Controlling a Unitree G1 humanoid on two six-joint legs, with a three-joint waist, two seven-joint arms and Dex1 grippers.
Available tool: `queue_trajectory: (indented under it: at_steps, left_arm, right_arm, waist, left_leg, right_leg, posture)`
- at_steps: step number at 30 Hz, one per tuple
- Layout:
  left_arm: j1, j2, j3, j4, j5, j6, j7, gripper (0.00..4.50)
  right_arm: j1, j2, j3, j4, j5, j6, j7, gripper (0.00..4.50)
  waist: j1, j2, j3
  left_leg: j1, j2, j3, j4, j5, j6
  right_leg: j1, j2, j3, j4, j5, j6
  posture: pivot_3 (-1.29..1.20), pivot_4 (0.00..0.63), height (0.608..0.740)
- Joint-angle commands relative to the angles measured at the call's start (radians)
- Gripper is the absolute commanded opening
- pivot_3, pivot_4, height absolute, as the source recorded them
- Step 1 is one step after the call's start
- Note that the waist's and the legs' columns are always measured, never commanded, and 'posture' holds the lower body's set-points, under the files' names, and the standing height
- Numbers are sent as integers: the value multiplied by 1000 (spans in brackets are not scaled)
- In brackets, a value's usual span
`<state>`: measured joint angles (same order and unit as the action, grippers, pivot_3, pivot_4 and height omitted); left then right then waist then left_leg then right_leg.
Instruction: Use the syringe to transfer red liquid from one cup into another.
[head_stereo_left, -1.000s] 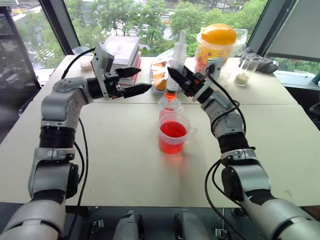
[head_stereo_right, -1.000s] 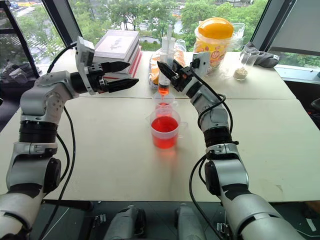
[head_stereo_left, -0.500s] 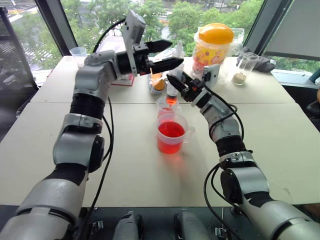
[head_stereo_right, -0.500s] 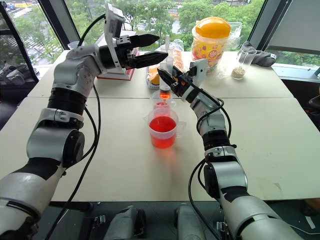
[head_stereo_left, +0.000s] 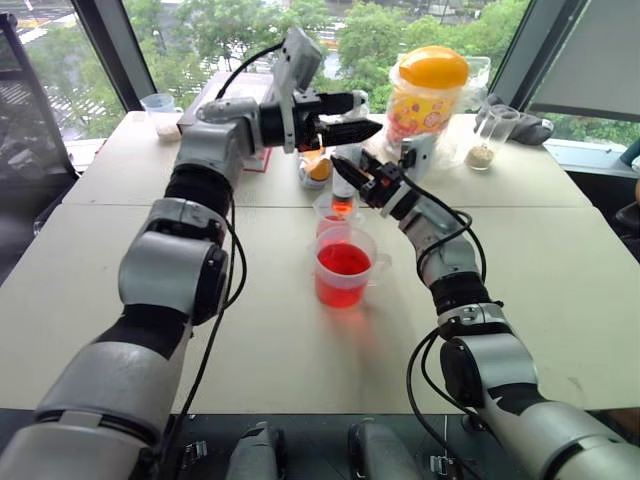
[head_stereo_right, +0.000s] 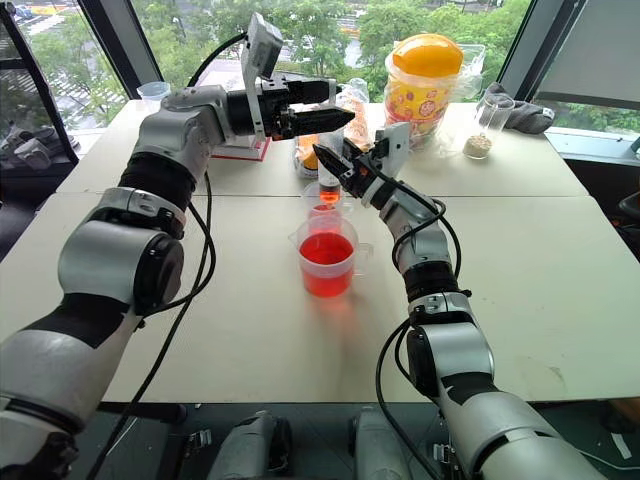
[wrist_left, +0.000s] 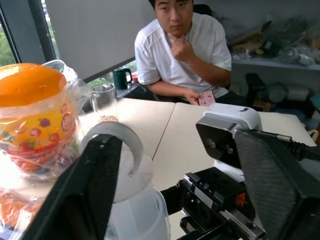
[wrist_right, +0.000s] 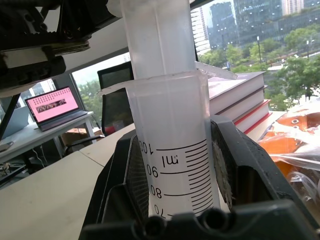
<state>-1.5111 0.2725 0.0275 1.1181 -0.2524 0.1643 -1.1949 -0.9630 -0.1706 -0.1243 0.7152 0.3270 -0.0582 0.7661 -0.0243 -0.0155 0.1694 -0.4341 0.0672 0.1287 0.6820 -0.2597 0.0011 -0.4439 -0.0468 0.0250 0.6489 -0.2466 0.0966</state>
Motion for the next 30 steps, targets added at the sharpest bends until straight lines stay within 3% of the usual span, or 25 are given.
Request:
queue_trajectory:
  at_steps: [1,4,30]
  left_arm:
    - [-46,-16,17,17,11,-17,-2,1559]
    - [-44,-20,20,23,25,-31,-1,79]
    - [85,-16,-8,-33,91,-41,-12,27]
  right_arm:
    - [-33,1,-5,-13,0,-30,3,1394]
    - [-38,-1,-4,-16,-5,-31,5,1394]
    - [-102,-33,-3,-277,39,188,-24,1394]
  waist:
    - [0,0,0]
    - [0,0,0]
    - [3,0,0]
  left_leg:
    - [0,0,0,0,0,0]
    - [0,0,0,0,0,0]
    - [0,0,0,0,0,0]
  right_leg:
    - [0,0,0,0,0,0]
    - [0,0,0,0,0,0]
    - [0,0,0,0,0,0]
  posture:
    - [0,150,740]
    - [0,150,740]
    - [0,150,740]
